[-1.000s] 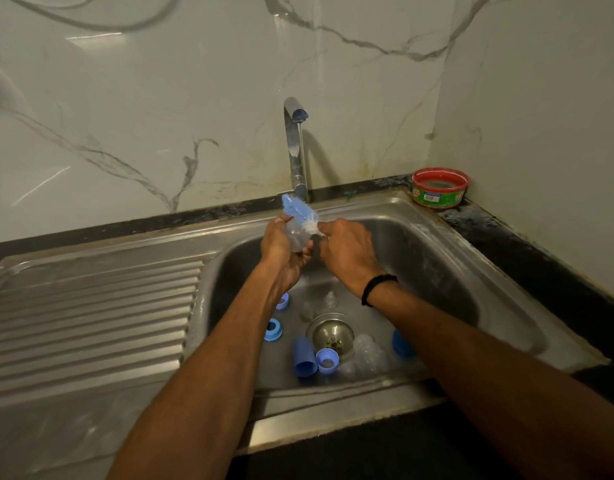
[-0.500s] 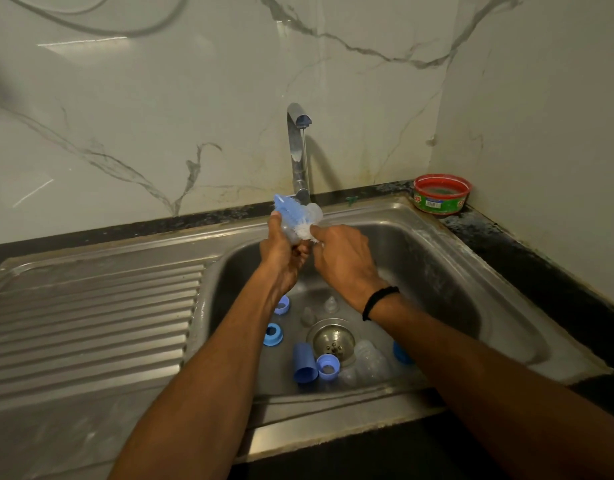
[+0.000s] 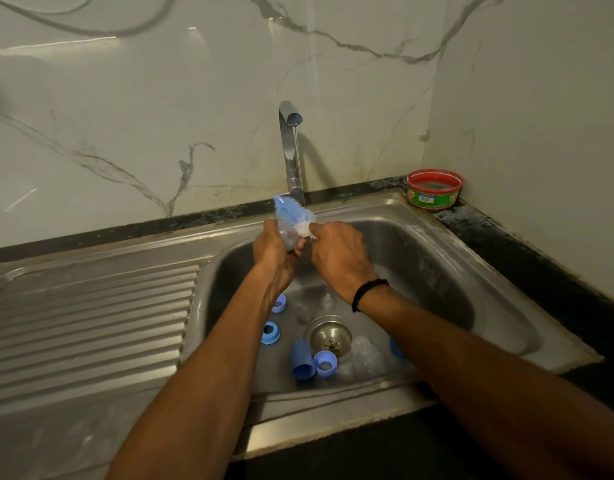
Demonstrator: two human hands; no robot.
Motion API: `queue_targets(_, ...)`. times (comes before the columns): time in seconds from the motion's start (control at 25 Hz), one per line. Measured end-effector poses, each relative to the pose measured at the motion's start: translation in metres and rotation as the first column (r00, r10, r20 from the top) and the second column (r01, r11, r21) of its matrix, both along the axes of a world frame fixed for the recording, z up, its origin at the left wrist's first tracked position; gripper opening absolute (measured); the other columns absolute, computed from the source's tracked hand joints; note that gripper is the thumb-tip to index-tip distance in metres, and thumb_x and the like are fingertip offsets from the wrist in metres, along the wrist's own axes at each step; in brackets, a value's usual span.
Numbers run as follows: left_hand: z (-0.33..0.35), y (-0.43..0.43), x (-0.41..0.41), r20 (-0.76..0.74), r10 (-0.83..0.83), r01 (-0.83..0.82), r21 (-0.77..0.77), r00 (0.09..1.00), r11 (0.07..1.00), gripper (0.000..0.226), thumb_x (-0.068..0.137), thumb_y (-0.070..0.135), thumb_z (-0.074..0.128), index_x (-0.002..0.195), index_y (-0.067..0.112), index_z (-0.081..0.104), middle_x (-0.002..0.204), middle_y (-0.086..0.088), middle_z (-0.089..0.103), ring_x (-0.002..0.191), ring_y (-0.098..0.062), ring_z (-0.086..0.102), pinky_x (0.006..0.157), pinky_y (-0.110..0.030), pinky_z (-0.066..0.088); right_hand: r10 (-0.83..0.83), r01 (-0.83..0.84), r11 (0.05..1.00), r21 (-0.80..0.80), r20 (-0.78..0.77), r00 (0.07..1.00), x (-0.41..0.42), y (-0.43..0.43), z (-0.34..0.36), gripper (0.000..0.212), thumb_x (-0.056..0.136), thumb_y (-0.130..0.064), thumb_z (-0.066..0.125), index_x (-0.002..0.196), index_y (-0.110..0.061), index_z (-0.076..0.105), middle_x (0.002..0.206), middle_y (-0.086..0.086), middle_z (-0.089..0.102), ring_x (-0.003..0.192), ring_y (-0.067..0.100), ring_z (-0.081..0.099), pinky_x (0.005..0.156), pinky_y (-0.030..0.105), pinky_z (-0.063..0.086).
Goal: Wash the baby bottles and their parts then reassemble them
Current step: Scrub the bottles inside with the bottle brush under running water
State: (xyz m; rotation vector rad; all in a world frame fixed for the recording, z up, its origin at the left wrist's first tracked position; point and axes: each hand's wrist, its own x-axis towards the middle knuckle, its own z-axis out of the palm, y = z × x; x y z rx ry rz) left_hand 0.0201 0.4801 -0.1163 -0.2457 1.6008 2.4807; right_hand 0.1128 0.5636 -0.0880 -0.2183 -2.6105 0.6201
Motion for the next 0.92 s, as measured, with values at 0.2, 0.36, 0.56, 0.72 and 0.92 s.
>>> queue_targets(0.2,0.003,-0.003,0.0,0.006,-0.053,0.052,0.124,0.999,0.991,0.038,0.103,0.035,0.047,0.123,0.005,0.062,0.117,-0.02,0.071,0.092,-0.027,0.071,0.082,-0.036,0.059,0.041,-0.041,0.999,0.01,0.002,0.999,-0.002,-0.003,-0.003,0.027,0.1,-0.022,0.049,0.121,-0.013,0.064,0.11,0.008,0.066,0.1,0.024,0.062,0.085,0.032,0.053)
queue_targets(0.36,0.004,-0.005,0.004,-0.042,-0.156,0.159,0.086,0.987,0.983,0.044,0.101,0.037,0.053,0.128,0.003,0.059,0.119,-0.021,0.07,0.098,-0.029,0.069,0.088,-0.034,0.056,0.006,-0.006,1.0,0.0,-0.02,1.0,-0.001,0.006,-0.001,0.024,0.099,-0.021,0.052,0.117,-0.014,0.066,0.106,0.007,0.068,0.097,0.022,0.063,0.085,0.033,0.053)
queue_targets(0.56,0.004,-0.001,0.001,-0.017,-0.083,0.082,-0.034,0.996,0.996,0.058,0.097,0.06,0.05,0.117,0.008,0.065,0.097,-0.013,0.077,0.098,-0.026,0.074,0.094,-0.042,0.058,0.026,-0.026,0.999,-0.031,0.005,1.0,0.003,0.001,0.004,0.028,0.101,-0.026,0.049,0.121,-0.013,0.064,0.111,0.006,0.066,0.101,0.022,0.062,0.086,0.03,0.051)
queue_targets(0.72,0.004,0.0,-0.003,0.035,-0.047,0.049,-0.045,0.998,0.998,0.048,0.099,0.052,0.054,0.113,0.007,0.064,0.1,-0.017,0.076,0.096,-0.027,0.074,0.092,-0.041,0.059,-0.003,0.003,1.0,-0.011,-0.002,1.0,0.004,0.003,0.001,0.027,0.098,-0.016,0.053,0.123,-0.013,0.062,0.113,0.01,0.066,0.102,0.024,0.063,0.086,0.031,0.053)
queue_targets(0.92,0.002,-0.002,-0.003,0.046,-0.049,0.047,0.031,0.998,0.998,0.042,0.103,0.037,0.045,0.12,0.002,0.062,0.093,-0.014,0.072,0.063,-0.018,0.065,0.056,-0.029,0.052,-0.027,0.027,1.0,0.007,0.022,0.999,0.001,0.002,-0.001,0.022,0.097,-0.016,0.054,0.114,-0.011,0.065,0.104,0.01,0.067,0.095,0.026,0.063,0.081,0.035,0.054)
